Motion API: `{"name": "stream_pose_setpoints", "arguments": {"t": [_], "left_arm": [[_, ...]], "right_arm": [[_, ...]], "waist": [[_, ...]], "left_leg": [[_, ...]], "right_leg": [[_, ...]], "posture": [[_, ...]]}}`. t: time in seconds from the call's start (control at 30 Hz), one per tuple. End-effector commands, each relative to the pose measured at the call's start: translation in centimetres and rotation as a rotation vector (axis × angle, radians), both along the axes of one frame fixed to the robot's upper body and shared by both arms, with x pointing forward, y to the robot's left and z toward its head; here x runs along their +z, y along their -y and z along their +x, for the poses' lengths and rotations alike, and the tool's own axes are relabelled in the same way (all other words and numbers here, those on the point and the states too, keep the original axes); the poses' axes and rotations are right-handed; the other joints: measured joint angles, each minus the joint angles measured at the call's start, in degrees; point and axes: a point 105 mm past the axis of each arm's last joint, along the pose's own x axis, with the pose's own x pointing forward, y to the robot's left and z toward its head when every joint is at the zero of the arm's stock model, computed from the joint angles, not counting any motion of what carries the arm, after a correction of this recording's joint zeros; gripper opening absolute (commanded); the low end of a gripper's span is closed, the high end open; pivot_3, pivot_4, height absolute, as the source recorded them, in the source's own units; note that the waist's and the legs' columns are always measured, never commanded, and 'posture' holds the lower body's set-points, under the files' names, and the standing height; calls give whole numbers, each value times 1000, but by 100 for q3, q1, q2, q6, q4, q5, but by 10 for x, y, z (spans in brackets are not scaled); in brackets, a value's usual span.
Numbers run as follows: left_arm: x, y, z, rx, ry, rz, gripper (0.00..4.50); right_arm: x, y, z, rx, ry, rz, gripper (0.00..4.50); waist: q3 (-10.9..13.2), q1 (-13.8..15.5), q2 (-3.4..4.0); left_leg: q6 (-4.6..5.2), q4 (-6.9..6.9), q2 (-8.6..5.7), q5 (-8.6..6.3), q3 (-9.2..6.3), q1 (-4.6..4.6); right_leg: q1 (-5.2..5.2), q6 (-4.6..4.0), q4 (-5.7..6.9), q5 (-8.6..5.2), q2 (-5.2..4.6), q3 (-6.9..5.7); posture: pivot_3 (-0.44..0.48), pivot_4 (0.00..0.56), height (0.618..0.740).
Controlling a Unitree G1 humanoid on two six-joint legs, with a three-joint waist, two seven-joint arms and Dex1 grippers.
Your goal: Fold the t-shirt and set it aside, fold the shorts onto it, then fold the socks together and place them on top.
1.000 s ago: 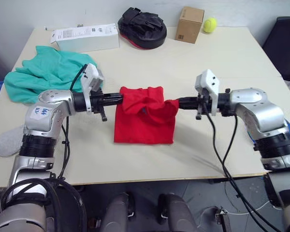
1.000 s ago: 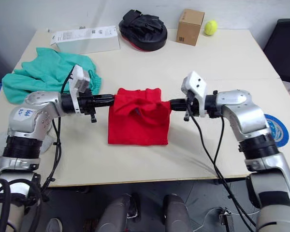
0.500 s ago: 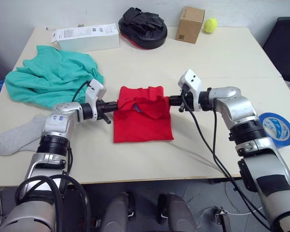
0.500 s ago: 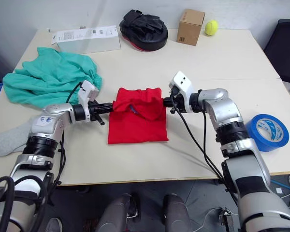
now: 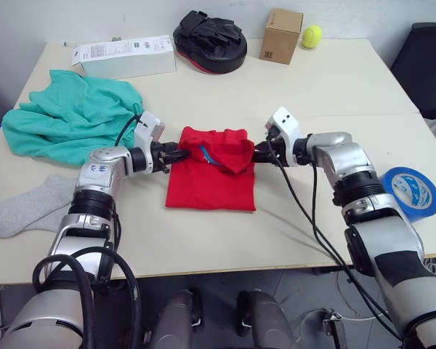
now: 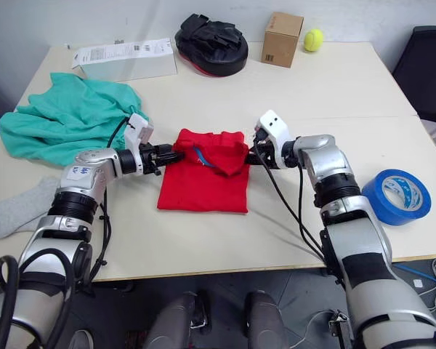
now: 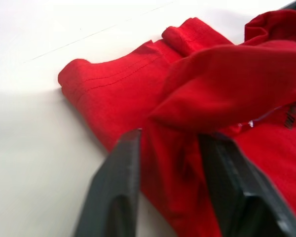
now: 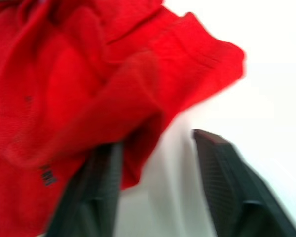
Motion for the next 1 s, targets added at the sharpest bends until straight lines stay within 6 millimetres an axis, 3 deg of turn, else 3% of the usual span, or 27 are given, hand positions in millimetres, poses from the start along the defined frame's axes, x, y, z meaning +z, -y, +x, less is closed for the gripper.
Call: {"name": "stream_pose_setpoints", "arguments": {"t": [0.03,0.1,0.17,0.4,0.5,0.63,0.77,0.87,1.0], "left_arm": [[21,-9,3,29,30,-40,3449],[28,-16,2,41,31,-62,4047],[39,-22,-3,34,37,-92,4473],[72,-29,-51,-109,97,-99,4473],[68,-18,-79,-233,140,2,4473],[36,-5,-113,-409,167,223,4473],[5,2,-128,-512,241,412,4473],[-5,5,-128,-537,305,498,4473],[-15,6,-122,-522,346,562,4473]], "right_arm": [[27,4,6,-48,26,77,3661],[35,6,4,-47,28,93,4310],[44,9,-1,-28,48,91,4500],[71,25,-34,40,152,89,4500],[72,27,-52,124,259,16,4500],[54,11,-100,390,368,-101,4500],[19,-6,-139,629,523,-273,4500],[0,-11,-150,698,583,-324,4500],[-22,-14,-144,721,685,-434,4500]], "waist": [[0,-4,0],[0,-5,0],[0,-8,0],[0,8,0],[0,25,0],[-1,38,0],[-1,49,0],[-1,53,-1],[-2,49,-2]], "left_leg": [[0,0,0,0,0,0],[0,-1,0,0,0,0],[-1,-3,0,0,0,0],[-5,4,-1,3,-1,-77],[-6,3,0,3,-2,-78],[-7,0,-1,5,4,-72],[-12,0,-1,5,7,-65],[-24,-2,-2,0,8,-65],[-15,1,-3,9,9,-63]], "right_leg": [[0,0,0,0,0,0],[-1,0,1,0,0,0],[-2,0,0,0,0,1],[-81,0,22,0,-1,5],[-80,0,16,0,0,5],[-74,0,8,0,1,10],[-75,-1,-8,0,-1,16],[-76,-6,-7,2,-2,17],[-75,-11,-6,6,-4,18]], "posture": [[0,150,740],[0,150,740],[0,150,740],[0,150,740],[0,150,740],[0,150,740],[0,150,740],[0,150,740],[0,150,740]]}}
